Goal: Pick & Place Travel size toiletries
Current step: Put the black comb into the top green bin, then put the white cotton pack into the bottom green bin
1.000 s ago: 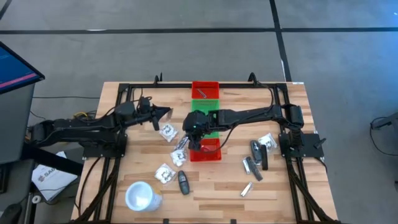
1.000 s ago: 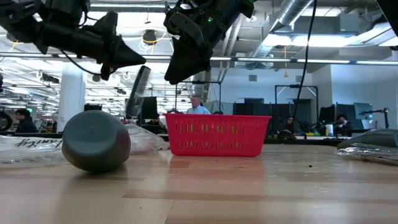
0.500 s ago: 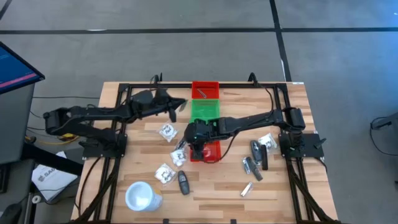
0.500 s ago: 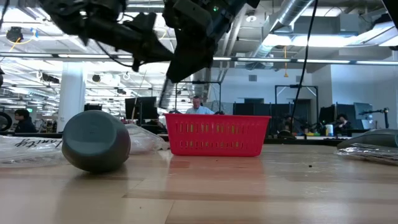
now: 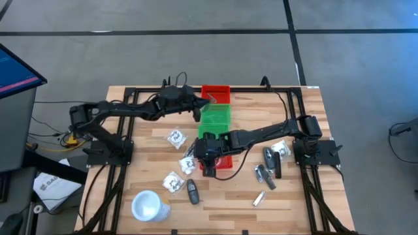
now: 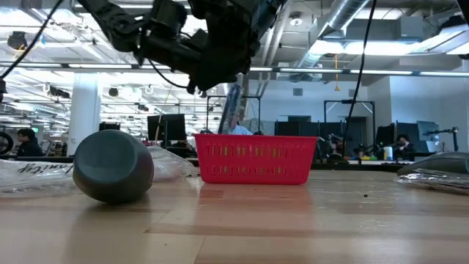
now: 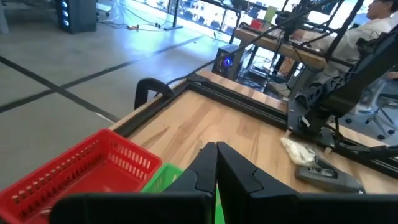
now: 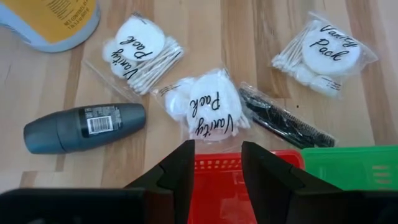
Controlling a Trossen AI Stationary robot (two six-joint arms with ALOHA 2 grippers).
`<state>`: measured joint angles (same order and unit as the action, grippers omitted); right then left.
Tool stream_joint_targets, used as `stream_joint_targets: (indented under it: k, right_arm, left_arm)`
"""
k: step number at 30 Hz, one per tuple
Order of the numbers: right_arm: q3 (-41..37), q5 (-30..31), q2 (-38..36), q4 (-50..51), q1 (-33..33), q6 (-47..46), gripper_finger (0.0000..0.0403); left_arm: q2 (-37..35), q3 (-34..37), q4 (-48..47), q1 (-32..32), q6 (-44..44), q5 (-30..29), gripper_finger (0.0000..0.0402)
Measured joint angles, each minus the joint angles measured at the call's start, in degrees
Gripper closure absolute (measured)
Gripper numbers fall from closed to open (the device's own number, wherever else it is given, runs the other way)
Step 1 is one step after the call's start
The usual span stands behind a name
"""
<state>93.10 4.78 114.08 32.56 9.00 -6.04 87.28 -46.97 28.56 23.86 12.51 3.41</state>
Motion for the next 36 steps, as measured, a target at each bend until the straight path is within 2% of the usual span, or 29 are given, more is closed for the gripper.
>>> stream_joint_targets:
  k: [12,25,29,36]
  right_arm:
    - [0.0,0.0,0.0,-0.33,-0.01,0.02,0.0281]
    - [0.0,0.0,0.0,-0.43,-0.09,0.02,0.0281]
    - [0.0,0.0,0.0,-0.46,-0.12,0.02,0.0281]
    - [0.0,0.0,0.0,-1.48,-0.12,0.02,0.0281]
  left_arm:
    - [9.56,-5.87,1.59,0.17,-0.11,0.78,0.0401]
    - [10.69,-6.26,1.18,0.87,-0.24,0.79,0.0399]
    - [10.69,-6.26,1.05,0.87,-0.49,-0.14,0.0378]
    - [10.67,-6.26,-1.19,0.87,-2.07,-0.11,0.0305]
